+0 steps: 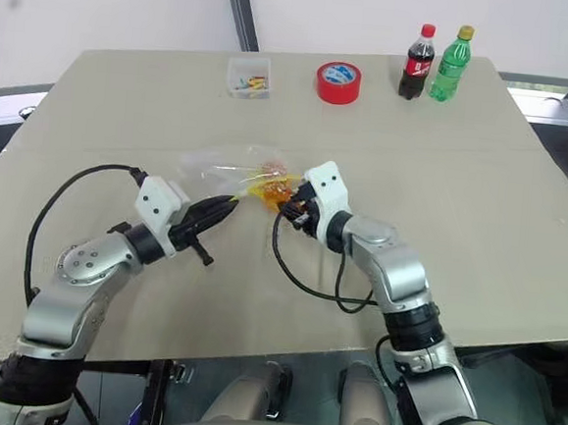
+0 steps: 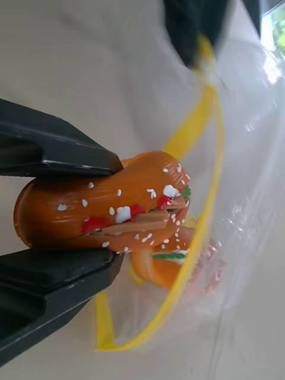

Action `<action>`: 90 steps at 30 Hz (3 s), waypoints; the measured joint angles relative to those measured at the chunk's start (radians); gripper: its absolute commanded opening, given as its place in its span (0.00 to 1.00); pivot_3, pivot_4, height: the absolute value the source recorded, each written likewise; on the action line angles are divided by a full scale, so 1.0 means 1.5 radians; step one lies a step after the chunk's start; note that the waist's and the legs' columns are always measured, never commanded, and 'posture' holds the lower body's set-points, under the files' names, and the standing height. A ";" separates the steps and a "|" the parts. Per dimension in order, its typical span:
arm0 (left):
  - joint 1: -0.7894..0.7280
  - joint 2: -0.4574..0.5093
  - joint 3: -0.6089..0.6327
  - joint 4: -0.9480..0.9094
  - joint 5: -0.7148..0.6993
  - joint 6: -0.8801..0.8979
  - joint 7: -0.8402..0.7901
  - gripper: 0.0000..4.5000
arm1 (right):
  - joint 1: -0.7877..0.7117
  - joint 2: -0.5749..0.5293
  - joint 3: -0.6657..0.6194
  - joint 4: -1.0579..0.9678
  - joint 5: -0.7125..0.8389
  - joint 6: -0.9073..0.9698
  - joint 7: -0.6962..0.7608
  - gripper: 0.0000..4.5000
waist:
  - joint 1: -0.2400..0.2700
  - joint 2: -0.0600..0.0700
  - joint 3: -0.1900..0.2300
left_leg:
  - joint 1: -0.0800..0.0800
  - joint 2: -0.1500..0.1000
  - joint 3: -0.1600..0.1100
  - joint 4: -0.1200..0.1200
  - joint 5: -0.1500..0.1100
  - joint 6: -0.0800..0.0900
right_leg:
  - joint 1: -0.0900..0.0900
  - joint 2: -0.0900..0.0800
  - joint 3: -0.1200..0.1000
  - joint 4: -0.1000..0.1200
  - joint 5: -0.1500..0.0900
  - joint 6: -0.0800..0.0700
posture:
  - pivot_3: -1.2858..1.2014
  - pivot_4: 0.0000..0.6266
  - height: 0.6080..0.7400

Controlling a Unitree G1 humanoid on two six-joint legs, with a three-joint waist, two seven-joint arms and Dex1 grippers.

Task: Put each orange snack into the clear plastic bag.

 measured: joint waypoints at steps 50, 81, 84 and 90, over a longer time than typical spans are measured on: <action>-0.091 -0.022 0.152 0.059 -0.259 0.191 0.051 0.00 | -0.138 -0.075 0.168 0.429 -0.398 -0.614 -0.024 0.57 | -0.001 -0.001 0.000 | 0.000 0.003 0.002 0.000 0.000 -0.001 | -0.001 0.003 0.001 0.000 0.001 -0.001 | 0.52 0.24 1.00; -0.323 -0.046 -0.066 0.313 -0.045 -0.084 -0.048 0.00 | -0.117 -0.374 0.053 0.193 -0.368 -0.555 0.069 0.01 | -0.022 -0.001 0.000 | -0.007 0.004 0.001 -0.002 -0.001 -0.001 | -0.007 0.001 0.001 -0.008 0.001 -0.001 | 0.52 0.24 1.00; -0.218 -0.045 -0.092 0.270 0.012 -0.146 -0.049 0.00 | 0.000 -0.384 0.052 0.079 -0.357 -0.487 0.106 0.13 | -0.018 -0.001 0.000 | -0.012 0.003 0.002 0.002 -0.001 -0.001 | -0.012 0.001 0.001 0.000 0.001 -0.002 | 0.52 0.24 1.00; -0.117 -0.020 -0.088 0.220 0.095 -0.219 -0.026 0.00 | 0.144 -0.418 -0.006 -0.084 -0.322 -0.391 0.147 0.48 | 0.008 0.000 0.001 | 0.000 0.004 0.001 0.002 -0.002 0.001 | 0.000 0.002 0.000 0.000 0.003 -0.002 | 0.52 0.24 1.00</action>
